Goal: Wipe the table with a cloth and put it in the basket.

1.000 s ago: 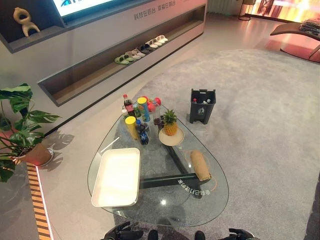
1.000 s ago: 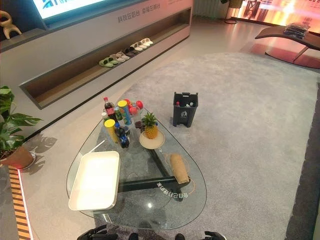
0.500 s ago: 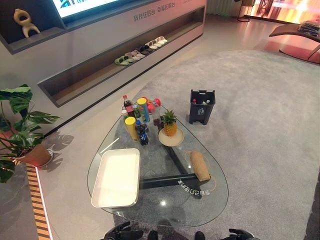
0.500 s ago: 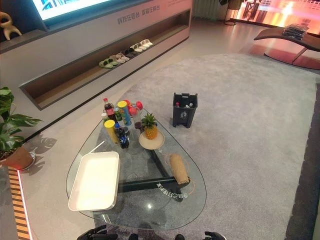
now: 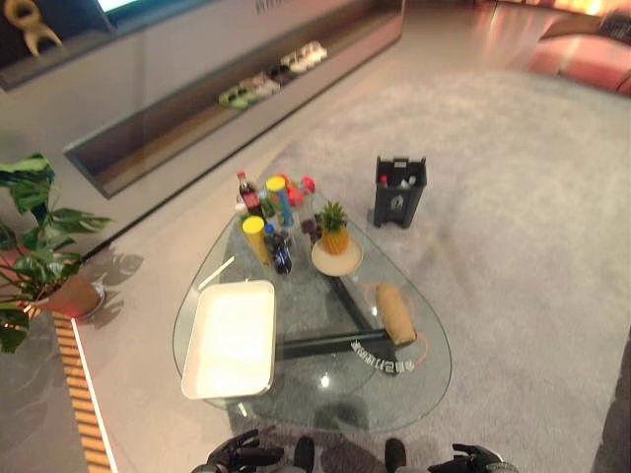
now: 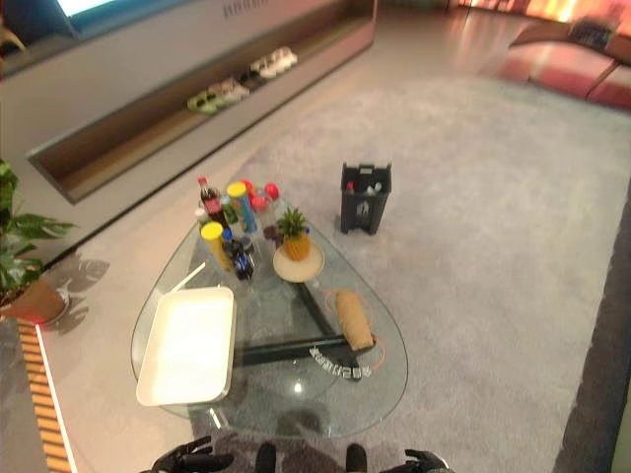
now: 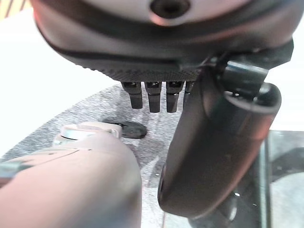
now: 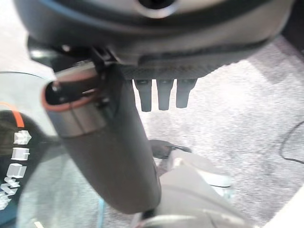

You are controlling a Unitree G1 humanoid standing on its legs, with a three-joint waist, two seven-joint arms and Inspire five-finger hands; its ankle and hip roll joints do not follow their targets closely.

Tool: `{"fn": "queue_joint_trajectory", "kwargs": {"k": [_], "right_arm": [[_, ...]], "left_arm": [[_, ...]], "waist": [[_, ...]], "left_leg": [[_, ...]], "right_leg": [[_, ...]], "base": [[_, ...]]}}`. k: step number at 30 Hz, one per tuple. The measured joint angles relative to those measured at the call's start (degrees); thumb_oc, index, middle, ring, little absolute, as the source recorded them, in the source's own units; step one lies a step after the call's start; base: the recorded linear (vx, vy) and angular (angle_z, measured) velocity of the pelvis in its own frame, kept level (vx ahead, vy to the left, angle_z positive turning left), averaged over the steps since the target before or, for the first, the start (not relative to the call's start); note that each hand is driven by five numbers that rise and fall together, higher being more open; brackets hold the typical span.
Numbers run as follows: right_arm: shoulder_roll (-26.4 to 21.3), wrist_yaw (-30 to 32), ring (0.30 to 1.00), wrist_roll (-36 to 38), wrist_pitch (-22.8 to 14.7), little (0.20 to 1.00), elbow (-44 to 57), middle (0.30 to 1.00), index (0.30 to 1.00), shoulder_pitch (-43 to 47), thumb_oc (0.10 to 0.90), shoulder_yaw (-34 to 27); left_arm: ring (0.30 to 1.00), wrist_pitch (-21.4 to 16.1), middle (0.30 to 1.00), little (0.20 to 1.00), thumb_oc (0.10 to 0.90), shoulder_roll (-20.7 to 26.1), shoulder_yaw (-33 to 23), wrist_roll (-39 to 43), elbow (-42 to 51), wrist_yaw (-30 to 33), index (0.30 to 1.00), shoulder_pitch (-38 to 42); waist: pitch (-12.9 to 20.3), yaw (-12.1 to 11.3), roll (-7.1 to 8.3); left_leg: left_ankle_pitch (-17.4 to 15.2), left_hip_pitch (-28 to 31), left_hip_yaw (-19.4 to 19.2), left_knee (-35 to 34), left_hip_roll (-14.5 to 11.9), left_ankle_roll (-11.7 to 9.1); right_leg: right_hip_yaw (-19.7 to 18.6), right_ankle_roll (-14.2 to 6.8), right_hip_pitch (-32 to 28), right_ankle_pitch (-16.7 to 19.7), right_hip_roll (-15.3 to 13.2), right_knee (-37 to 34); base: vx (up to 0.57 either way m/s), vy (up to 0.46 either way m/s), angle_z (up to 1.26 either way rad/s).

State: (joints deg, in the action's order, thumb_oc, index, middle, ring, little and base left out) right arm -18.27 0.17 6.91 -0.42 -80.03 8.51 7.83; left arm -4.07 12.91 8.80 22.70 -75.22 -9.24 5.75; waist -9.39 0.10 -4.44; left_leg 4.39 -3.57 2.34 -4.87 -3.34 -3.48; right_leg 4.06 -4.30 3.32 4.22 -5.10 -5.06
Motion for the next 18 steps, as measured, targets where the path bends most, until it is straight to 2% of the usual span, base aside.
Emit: {"fn": "queue_joint_trajectory", "kwargs": {"k": [5, 8, 9, 13, 15, 18], "right_arm": [[-0.48, 1.26, 0.900, 1.74, -0.17, 0.900, 0.67, 0.900, 0.900, 5.20, 0.800, 0.14], [-0.53, 1.84, 0.900, 2.97, 0.04, 0.900, 1.51, 0.900, 0.900, 10.40, 0.800, 0.31], [-0.46, 1.96, 0.900, 3.62, 0.00, 0.900, 1.93, 0.900, 0.900, 10.90, 0.800, 0.55], [-0.48, 2.56, 0.900, 7.09, 0.01, 0.900, 2.90, 0.900, 0.900, 15.21, 0.800, 1.49], [-0.51, 2.66, 0.900, 7.51, -0.16, 0.900, 3.00, 0.900, 0.900, 15.89, 0.800, 1.49], [-0.65, 3.35, 0.900, 9.45, -0.26, 0.900, 3.01, 0.900, 0.900, 16.07, 0.800, 1.36]], "left_arm": [[0.900, -2.31, 0.900, 0.900, 0.800, 0.05, 0.28, 4.23, 2.44, 1.35, 0.900, 4.70], [0.900, -3.00, 0.900, 0.900, 0.800, 0.32, 0.08, 5.96, 2.74, 2.67, 0.900, 10.53], [0.900, -3.20, 0.900, 0.900, 0.800, 0.44, 0.09, 6.13, 2.80, 2.83, 0.900, 11.48], [0.900, -3.98, 0.900, 0.900, 0.800, 2.33, 1.80, 8.32, 3.24, 3.84, 0.900, 17.42], [0.900, -4.03, 0.900, 0.900, 0.800, 3.02, 1.97, 8.69, 3.34, 3.84, 0.900, 18.26], [0.900, -4.14, 0.900, 0.900, 0.800, 3.77, 2.04, 9.96, 3.16, 3.95, 0.900, 18.47]], "waist": [[-6.09, 0.08, -0.46], [-13.18, 0.11, 0.38], [-14.11, 0.13, 0.67], [-19.22, 0.09, 2.31], [-19.80, -0.03, 3.03], [-19.94, -0.04, 3.09]], "left_leg": [[2.14, -8.00, -0.24, 0.24, 0.14, -0.11], [3.23, -10.49, -0.91, 1.09, 0.17, -0.19], [3.12, -11.33, -1.26, 2.04, 0.18, -0.31], [1.40, -17.75, -1.29, 8.72, 0.26, -0.86], [0.09, -20.31, -1.50, 12.14, 0.52, -0.94], [-2.50, -25.46, -1.19, 18.89, 0.91, -1.14]], "right_leg": [[-0.59, 0.03, 8.18, 2.42, 0.13, 0.31], [-1.56, -0.04, 11.45, 3.58, 0.20, 1.90], [-1.56, -0.08, 12.36, 3.42, 0.20, 2.76], [-2.01, 0.27, 20.01, 0.67, 0.17, 11.65], [-2.91, 0.57, 23.58, -1.46, 0.03, 16.58], [-3.40, 1.01, 29.34, -4.79, -0.15, 24.46]], "base": [[-0.25, 0.005, -0.05], [-0.21, -0.026, -0.15], [-0.15, -0.032, -0.07], [-0.16, -0.037, -0.04], [-0.09, -0.035, -0.05], [-0.09, -0.048, 0.02]]}}
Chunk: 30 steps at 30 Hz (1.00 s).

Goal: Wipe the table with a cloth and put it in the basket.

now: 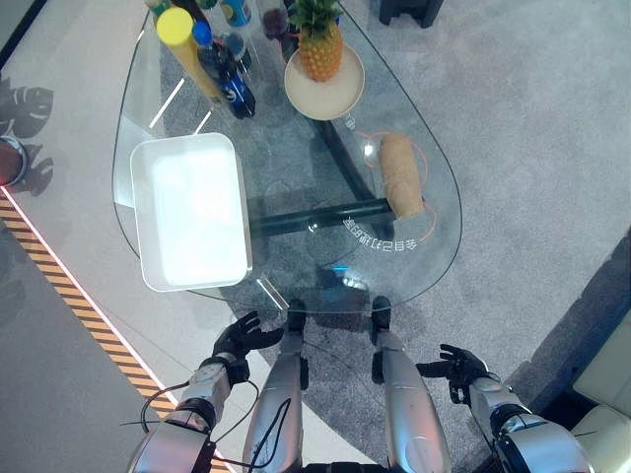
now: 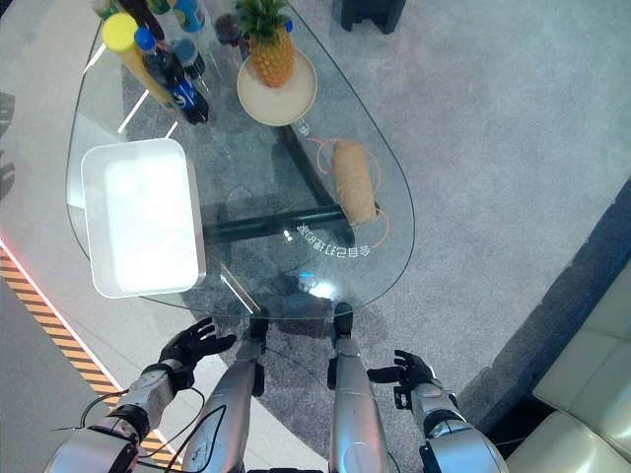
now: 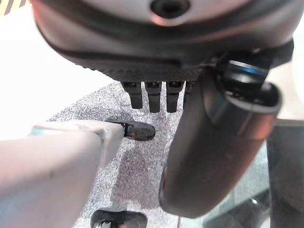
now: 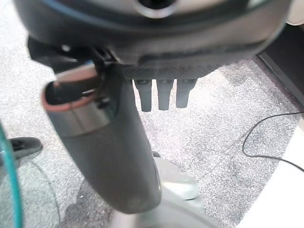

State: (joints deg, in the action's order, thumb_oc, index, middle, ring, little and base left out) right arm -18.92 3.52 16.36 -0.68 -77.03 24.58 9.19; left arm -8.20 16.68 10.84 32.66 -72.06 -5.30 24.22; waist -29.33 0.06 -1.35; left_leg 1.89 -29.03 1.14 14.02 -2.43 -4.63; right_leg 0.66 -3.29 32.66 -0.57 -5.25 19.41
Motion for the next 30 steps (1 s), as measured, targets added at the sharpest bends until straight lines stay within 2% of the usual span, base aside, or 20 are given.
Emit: {"fn": "queue_joint_trajectory", "kwargs": {"k": [3, 9, 17, 27, 30], "right_arm": [[-0.01, 0.47, 0.900, 0.11, -0.03, 0.900, -0.04, 0.900, 0.900, 0.05, 0.800, -0.01], [-0.08, 1.42, 0.900, 0.53, -1.26, 0.900, 0.02, 0.900, 0.900, 1.79, 0.800, -0.01], [-0.69, 4.45, 0.900, 4.12, -6.31, 0.900, 3.89, 0.900, 0.900, 2.59, 0.800, -0.03], [-3.53, 6.42, 0.900, 6.08, -9.98, 0.900, 5.05, 0.900, 0.900, 4.93, 0.800, -0.14], [-4.38, 6.88, 0.900, 6.31, -10.05, 0.900, 5.49, 0.900, 0.900, 5.86, 0.800, -0.27]], "left_arm": [[0.900, 0.02, 0.900, 0.900, 0.800, 0.13, 0.03, 0.30, -0.43, 0.05, 0.900, -0.07], [0.900, -0.04, 0.900, 0.900, 0.800, 0.06, 1.83, 0.86, 0.21, -0.03, 0.900, 0.18], [0.900, -0.68, 0.900, 0.900, 0.800, 0.10, 1.55, 4.02, 1.14, 0.01, 0.900, 0.45], [0.900, -2.24, 0.900, 0.900, 0.800, 0.87, 1.43, 6.11, 2.32, -0.11, 0.900, 0.86], [0.900, -2.21, 0.900, 0.900, 0.800, 1.84, 1.41, 8.11, 2.46, -0.20, 0.900, 1.25]], "waist": [[-0.11, -0.01, -0.10], [-0.64, -0.01, -0.41], [-0.91, -0.05, -0.56], [-1.57, -0.21, -0.59], [-1.67, -0.16, -0.41]], "left_leg": [[-2.24, -3.77, 0.55, 5.20, 0.03, -0.13], [-3.93, -9.63, 1.16, 11.97, -0.44, -0.72], [-4.63, -14.34, 1.90, 15.74, -0.68, -0.44], [-5.02, -17.96, 3.79, 18.13, -0.52, -0.54], [-5.03, -19.32, 4.31, 18.14, -0.46, -0.53]], "right_leg": [[-0.12, 0.49, 3.98, -2.56, 0.11, 5.51], [-0.38, 1.14, 9.66, -3.51, 0.90, 11.34], [-0.19, 1.14, 14.04, -3.51, 1.36, 14.47], [0.64, 1.11, 17.10, -3.56, 1.33, 15.90], [0.73, 1.09, 18.50, -3.56, 1.58, 16.13]], "base": [[-0.05, -0.028, 0.03], [-0.01, -0.010, -0.02], [-0.02, -0.022, -0.04], [0.00, -0.006, 0.00], [0.01, 0.003, 0.01]]}}
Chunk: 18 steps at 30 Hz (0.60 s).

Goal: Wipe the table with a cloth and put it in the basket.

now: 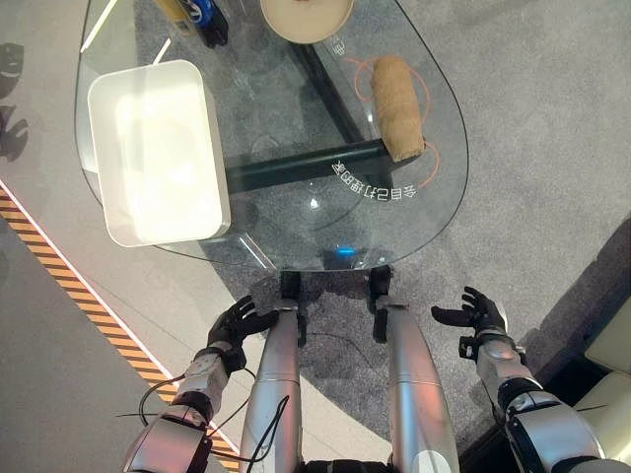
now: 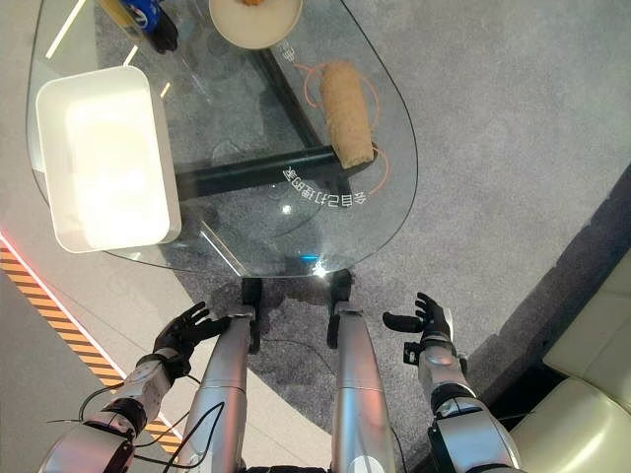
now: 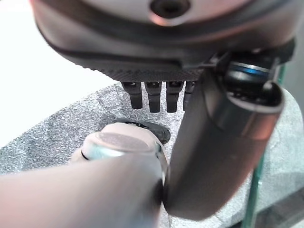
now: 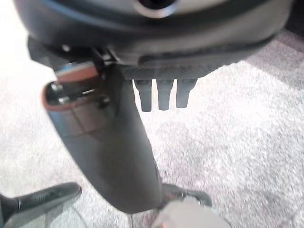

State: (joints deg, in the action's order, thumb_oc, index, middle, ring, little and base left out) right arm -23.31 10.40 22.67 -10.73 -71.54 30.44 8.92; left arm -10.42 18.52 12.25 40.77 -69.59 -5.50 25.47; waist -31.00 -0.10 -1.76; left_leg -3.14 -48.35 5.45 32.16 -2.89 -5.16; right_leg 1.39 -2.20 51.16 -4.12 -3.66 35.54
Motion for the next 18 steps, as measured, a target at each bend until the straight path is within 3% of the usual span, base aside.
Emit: {"fn": "queue_joint_trajectory", "kwargs": {"k": [4, 7, 8, 9, 10, 11, 12, 18], "right_arm": [[-0.88, 0.13, 0.900, 0.01, -2.20, 0.900, 0.82, 0.900, 0.900, 0.95, 0.800, -0.02], [-1.40, 1.09, 0.900, 0.13, -2.67, 0.900, 1.60, 0.900, 0.900, 0.32, 0.800, -0.21], [-2.43, 1.38, 0.900, 0.46, -3.54, 0.900, 3.26, 0.900, 0.900, 1.05, 0.800, -0.19], [-3.38, 1.49, 0.900, 0.48, -4.32, 0.900, 4.90, 0.900, 0.900, 1.79, 0.800, -0.11], [-3.38, 1.49, 0.900, 0.48, -4.32, 0.900, 4.90, 0.900, 0.900, 1.79, 0.800, -0.11], [-3.95, 2.60, 0.900, 0.60, -4.79, 0.900, 7.34, 0.900, 0.900, 2.14, 0.800, -0.71], [-4.20, 3.47, 0.900, 0.64, -4.67, 0.900, 7.79, 0.900, 0.900, 1.89, 0.800, -1.06], [-6.88, 6.31, 0.900, 1.49, -6.06, 0.900, 12.97, 0.900, 0.900, 4.93, 0.800, -0.99]], "left_arm": [[0.900, 0.08, 0.900, 0.900, 0.800, 0.56, -2.94, 5.03, -0.10, 0.06, 0.900, 0.32], [0.900, -0.22, 0.900, 0.900, 0.800, 1.97, -3.88, 7.59, 1.29, -0.06, 0.900, 1.06], [0.900, -0.36, 0.900, 0.900, 0.800, 2.72, -4.07, 9.00, 1.67, 0.02, 0.900, 1.92], [0.900, -0.34, 0.900, 0.900, 0.800, 2.64, -4.47, 9.27, 1.61, 0.08, 0.900, 1.57], [0.900, -0.34, 0.900, 0.900, 0.800, 2.64, -4.47, 9.27, 1.61, 0.08, 0.900, 1.57], [0.900, -0.21, 0.900, 0.900, 0.800, 3.50, -5.09, 10.52, 2.32, 0.11, 0.900, 1.84], [0.900, -0.24, 0.900, 0.900, 0.800, 3.76, -5.37, 11.66, 3.18, 0.07, 0.900, 1.65], [0.900, 0.06, 0.900, 0.900, 0.800, 4.08, -6.15, 14.15, 3.55, 0.20, 0.900, 1.17]], "waist": [[-0.04, -0.15, 0.03], [-0.08, 0.08, 0.53], [-0.08, -0.05, 0.94], [-0.03, -0.41, 0.16], [-0.03, -0.41, 0.16], [-0.31, -0.66, 0.90], [-0.38, -0.50, 1.21], [-0.37, -1.08, 1.35]], "left_leg": [[-0.25, -0.88, 0.61, 0.39, -0.29, 0.41], [-0.34, -1.70, 0.48, 1.05, 0.49, -0.04], [-3.30, -4.38, 0.12, 10.84, 2.01, 2.87], [-7.46, -2.75, 0.12, 11.08, 1.63, 4.87], [-7.46, -2.75, 0.12, 11.08, 1.63, 4.87], [-7.97, -3.29, -1.04, 10.35, 0.71, 2.69], [-7.86, -3.31, -0.36, 10.79, 1.78, 2.54], [-6.80, -3.64, 0.62, 9.41, 1.05, 1.42]], "right_leg": [[0.29, -0.50, 0.84, -0.21, 0.35, 0.28], [-0.13, 0.00, 2.42, -2.87, -0.61, 4.04], [0.50, -0.25, 3.57, -2.75, -1.13, 2.75], [0.98, -1.54, 4.04, -2.82, -0.23, 2.60], [0.98, -1.54, 4.04, -2.82, -0.23, 2.60], [0.74, 0.53, 5.72, -6.66, -0.16, 13.69], [0.82, 1.67, 3.06, -9.00, -0.02, 12.42], [1.73, 2.42, 3.60, -8.24, 1.09, 11.67]], "base": [[0.02, 0.001, -0.07], [0.03, -0.002, 0.32], [0.04, 0.004, -0.11], [0.04, 0.004, -0.26], [0.04, 0.002, -0.20], [0.04, -0.005, 0.20], [0.05, -0.009, 0.21], [0.01, -0.002, 0.03]]}}
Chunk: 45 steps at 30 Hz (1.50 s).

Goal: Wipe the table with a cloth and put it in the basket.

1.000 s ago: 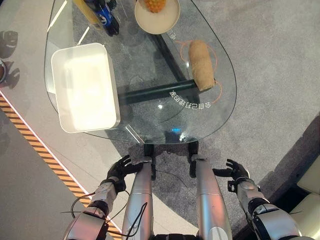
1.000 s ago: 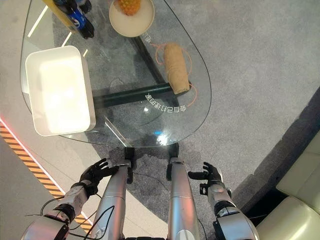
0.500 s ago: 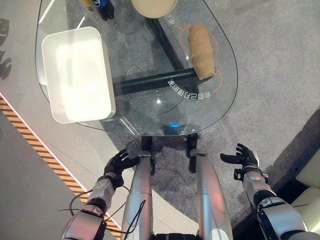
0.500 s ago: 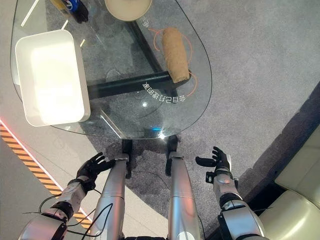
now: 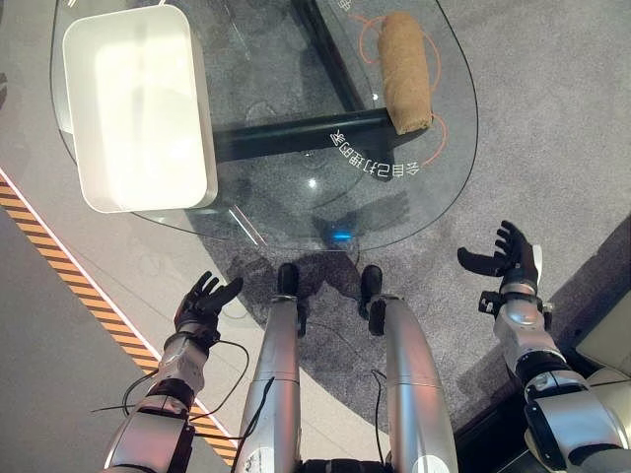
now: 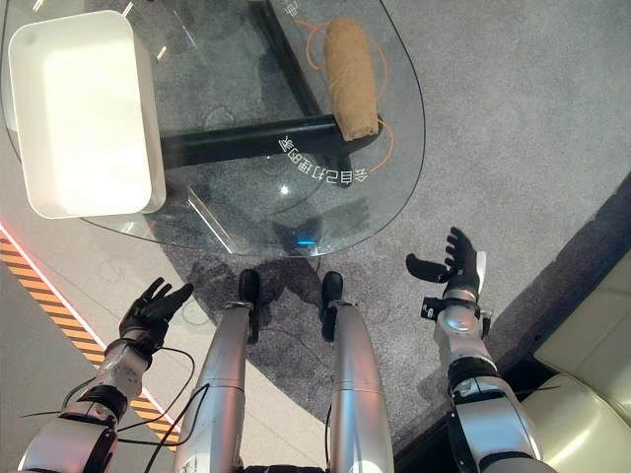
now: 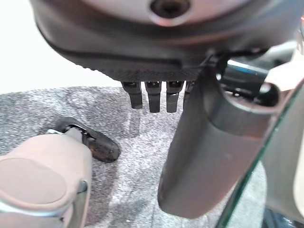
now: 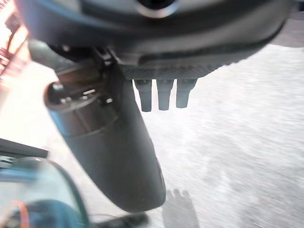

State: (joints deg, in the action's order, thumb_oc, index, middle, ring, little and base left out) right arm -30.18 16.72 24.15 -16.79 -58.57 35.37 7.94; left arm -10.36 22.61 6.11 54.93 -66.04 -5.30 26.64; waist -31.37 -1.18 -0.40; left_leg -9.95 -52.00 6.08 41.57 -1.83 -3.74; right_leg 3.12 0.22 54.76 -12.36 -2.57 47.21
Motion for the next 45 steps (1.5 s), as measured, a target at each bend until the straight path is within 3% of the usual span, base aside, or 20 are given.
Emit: {"fn": "queue_joint_trajectory", "kwargs": {"k": [5, 17, 22, 30, 34, 45], "right_arm": [[-1.42, 1.78, 0.900, 0.07, 0.06, 0.900, 2.72, 0.900, 0.900, 2.17, 0.800, 0.04], [-1.92, 9.11, 0.900, 0.97, 0.68, 0.900, 15.65, 0.900, 0.900, 3.66, 0.800, 1.41], [-2.14, 11.13, 0.900, 0.63, 3.55, 0.900, 21.34, 0.900, 0.900, 6.71, 0.800, 2.55], [-2.16, 12.35, 0.900, -0.56, 7.08, 0.900, 21.70, 0.900, 0.900, 14.03, 0.800, 7.93], [-2.08, 12.53, 0.900, -1.52, 10.31, 0.900, 21.84, 0.900, 0.900, 17.14, 0.800, 9.40], [-1.55, 12.63, 0.900, -1.40, 19.07, 0.900, 22.55, 0.900, 0.900, 21.31, 0.800, 11.53]], "left_arm": [[0.900, 0.00, 0.900, 0.900, 0.800, 0.01, 0.02, 0.00, -0.02, -0.23, 0.900, 0.03], [0.900, -0.07, 0.900, 0.900, 0.800, 0.18, 0.09, 0.57, 0.76, -0.23, 0.900, -0.39], [0.900, -0.06, 0.900, 0.900, 0.800, 0.18, 0.15, 0.56, 1.44, 0.06, 0.900, -0.88], [0.900, -0.07, 0.900, 0.900, 0.800, 0.17, 0.39, 0.56, 1.41, -0.20, 0.900, -0.89], [0.900, -0.07, 0.900, 0.900, 0.800, 0.01, 2.26, 0.54, 1.42, -0.18, 0.900, -1.18], [0.900, -0.06, 0.900, 0.900, 0.800, -0.50, 2.26, 0.46, 1.91, -0.15, 0.900, -2.19]], "waist": [[0.00, -0.11, 0.00], [0.01, -0.21, -0.02], [0.01, -0.20, -0.02], [0.03, -1.03, -0.08], [0.04, -2.39, -0.09], [0.02, -3.36, -0.20]], "left_leg": [[0.41, -0.03, 0.75, -0.73, -0.46, -0.55], [1.03, 0.98, 0.57, -1.48, -0.42, -0.67], [2.25, 1.17, 0.55, -3.58, -0.59, -0.70], [2.91, 2.16, 0.35, -4.92, -0.65, -0.86], [2.97, 2.91, -0.14, -5.71, -0.64, -0.78], [3.50, 3.13, -0.22, -6.44, -0.03, -0.89]], "right_leg": [[0.95, 1.02, -0.38, 0.76, 0.38, -1.12], [0.78, 0.69, -1.64, 1.32, 0.32, -2.41], [0.85, 0.69, -1.64, 2.44, 0.47, -4.30], [0.73, 1.16, -2.23, 3.10, 0.47, -5.26], [0.33, 1.15, -2.71, 3.08, 0.36, -5.42], [0.32, 1.15, -2.71, 3.03, -0.33, -5.30]], "base": [[0.00, 0.000, 0.00], [0.00, 0.005, 0.00], [0.00, 0.000, 0.00], [0.00, 0.000, 0.00], [0.02, 0.011, -0.01], [0.02, 0.012, 0.02]]}}
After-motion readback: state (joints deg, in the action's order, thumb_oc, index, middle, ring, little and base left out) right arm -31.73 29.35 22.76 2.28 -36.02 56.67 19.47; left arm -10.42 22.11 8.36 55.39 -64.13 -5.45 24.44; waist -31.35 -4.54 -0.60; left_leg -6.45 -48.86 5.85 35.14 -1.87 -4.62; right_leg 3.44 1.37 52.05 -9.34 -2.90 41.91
